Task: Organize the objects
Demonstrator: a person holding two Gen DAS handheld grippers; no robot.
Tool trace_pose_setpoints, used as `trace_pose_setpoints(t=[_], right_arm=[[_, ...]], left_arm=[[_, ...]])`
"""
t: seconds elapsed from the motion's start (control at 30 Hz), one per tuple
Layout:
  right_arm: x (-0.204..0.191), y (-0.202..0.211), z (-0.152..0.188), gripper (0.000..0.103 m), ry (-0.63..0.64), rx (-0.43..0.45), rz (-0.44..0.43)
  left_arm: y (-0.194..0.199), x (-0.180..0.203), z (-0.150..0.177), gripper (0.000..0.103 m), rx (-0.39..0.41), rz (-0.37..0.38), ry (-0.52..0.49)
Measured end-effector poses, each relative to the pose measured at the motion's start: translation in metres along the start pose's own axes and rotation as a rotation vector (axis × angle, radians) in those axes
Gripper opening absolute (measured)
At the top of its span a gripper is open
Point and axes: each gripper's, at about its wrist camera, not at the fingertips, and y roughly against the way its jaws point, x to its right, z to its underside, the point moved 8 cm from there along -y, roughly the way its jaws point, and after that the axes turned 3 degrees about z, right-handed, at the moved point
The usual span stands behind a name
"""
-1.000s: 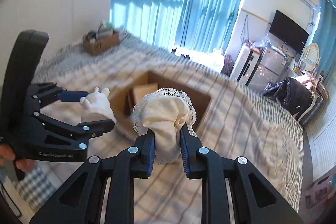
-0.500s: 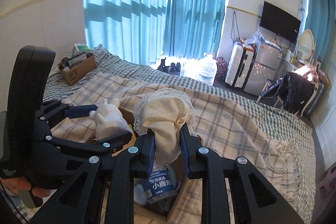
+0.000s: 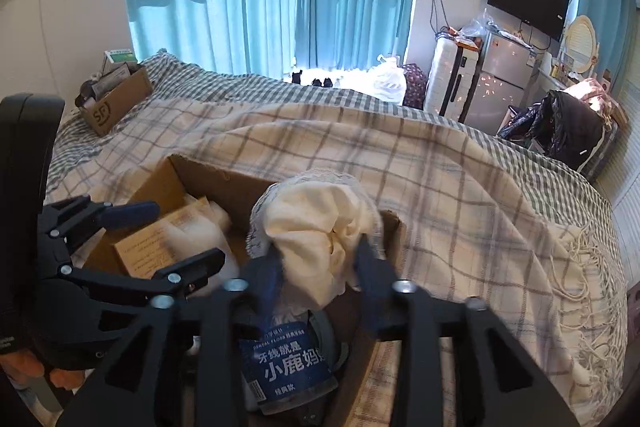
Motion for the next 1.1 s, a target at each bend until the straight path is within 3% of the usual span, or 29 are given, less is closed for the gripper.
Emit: trace_pose_setpoints(t=[0.03, 0.2, 0.4, 0.53, 0.77, 0.9, 1.1], right_arm=[[0.001, 0.005, -0.003, 0.075, -0.018, 0.020, 0.001], [0.014, 0.023, -0.009, 0.079, -0.075, 0.062, 0.002], [0.033, 0.072, -0.016, 0.103, -0.128, 0.119, 0.045], [0.037, 0.122, -0.028, 0.103, -0.103, 0.171, 0.087], [0.041, 0.234, -0.047, 0.103, -0.114, 0.283, 0.131], [0.039, 0.280, -0.031, 0.103, -0.133, 0.306, 0.151], [0.027, 0.310, 0.017, 0.103, -0.173, 0.288, 0.193]], left_arm=[[0.001, 0.000, 0.000, 0.098, 0.004, 0.004, 0.001], [0.019, 0.006, -0.004, 0.103, 0.052, -0.018, -0.032], [0.064, 0.012, -0.016, 0.103, 0.116, -0.016, -0.028], [0.114, 0.009, -0.032, 0.103, 0.194, -0.075, 0.009], [0.214, 0.016, -0.047, 0.103, 0.333, -0.072, 0.039], [0.272, 0.022, -0.031, 0.103, 0.444, -0.093, 0.041], [0.314, 0.026, 0.015, 0.103, 0.548, -0.144, 0.030]])
